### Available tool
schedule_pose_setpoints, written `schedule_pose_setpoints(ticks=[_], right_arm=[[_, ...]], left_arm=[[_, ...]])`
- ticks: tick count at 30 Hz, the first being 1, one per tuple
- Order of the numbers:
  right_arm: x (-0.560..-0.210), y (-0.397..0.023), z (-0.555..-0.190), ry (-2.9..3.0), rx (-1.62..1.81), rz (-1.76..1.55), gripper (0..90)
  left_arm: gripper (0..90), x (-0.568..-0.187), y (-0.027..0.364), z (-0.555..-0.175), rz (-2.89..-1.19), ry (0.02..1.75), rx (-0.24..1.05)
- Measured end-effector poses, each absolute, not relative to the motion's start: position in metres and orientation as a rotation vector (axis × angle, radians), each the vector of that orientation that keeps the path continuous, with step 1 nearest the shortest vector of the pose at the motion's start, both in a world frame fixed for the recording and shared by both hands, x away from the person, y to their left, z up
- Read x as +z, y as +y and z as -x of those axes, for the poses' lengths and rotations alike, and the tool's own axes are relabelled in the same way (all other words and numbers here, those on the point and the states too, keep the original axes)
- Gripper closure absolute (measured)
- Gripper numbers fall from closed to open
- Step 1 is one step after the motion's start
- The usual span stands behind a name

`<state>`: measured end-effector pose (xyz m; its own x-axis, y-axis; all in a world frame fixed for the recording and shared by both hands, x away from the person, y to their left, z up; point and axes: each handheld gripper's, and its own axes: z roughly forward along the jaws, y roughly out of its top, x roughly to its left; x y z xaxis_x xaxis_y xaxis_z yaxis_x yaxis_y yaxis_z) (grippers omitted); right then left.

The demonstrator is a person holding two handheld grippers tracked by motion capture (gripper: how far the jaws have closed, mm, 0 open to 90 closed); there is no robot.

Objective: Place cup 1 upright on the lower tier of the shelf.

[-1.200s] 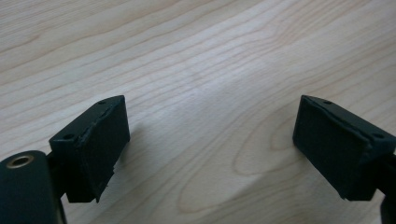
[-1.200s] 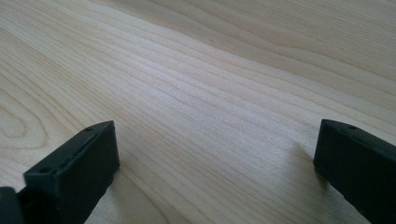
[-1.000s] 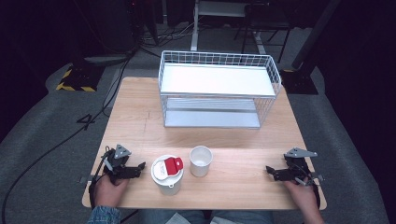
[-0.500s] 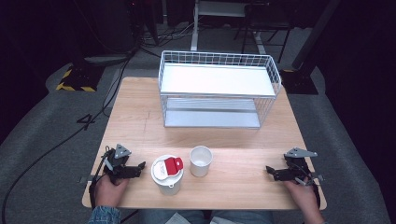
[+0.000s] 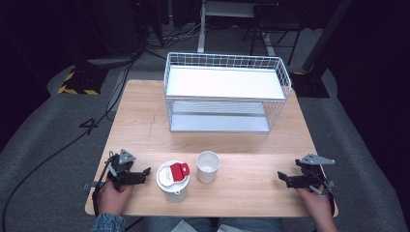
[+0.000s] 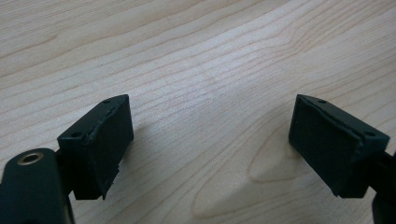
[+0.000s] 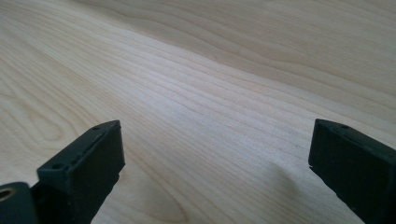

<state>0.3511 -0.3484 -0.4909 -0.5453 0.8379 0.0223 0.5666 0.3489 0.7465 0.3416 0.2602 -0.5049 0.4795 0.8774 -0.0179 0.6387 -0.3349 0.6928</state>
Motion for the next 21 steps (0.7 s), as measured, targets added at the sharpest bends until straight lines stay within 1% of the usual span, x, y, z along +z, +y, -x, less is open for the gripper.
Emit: schedule_pose_setpoints(ticks=[4,11,15,20,21], right_arm=[[-0.483,-0.345,-0.344,2.263,1.049,-1.2,3.7],[-0.465,-0.325,-0.331,2.309,1.103,-1.098,4.8],[-0.453,-0.308,-0.324,2.334,1.163,-1.023,5.6],[-0.447,-0.293,-0.321,2.359,1.21,-0.966,5.6],[-0.447,-0.284,-0.321,2.379,1.228,-0.938,5.6]], left_arm=[[14.4,-0.505,0.26,-0.342,-2.087,1.248,0.481],[14.4,-0.505,0.26,-0.341,-2.084,1.251,0.471],[14.4,-0.505,0.26,-0.341,-2.084,1.251,0.471],[14.4,-0.505,0.26,-0.341,-2.083,1.255,0.474],[14.5,-0.505,0.26,-0.341,-2.079,1.261,0.474]])
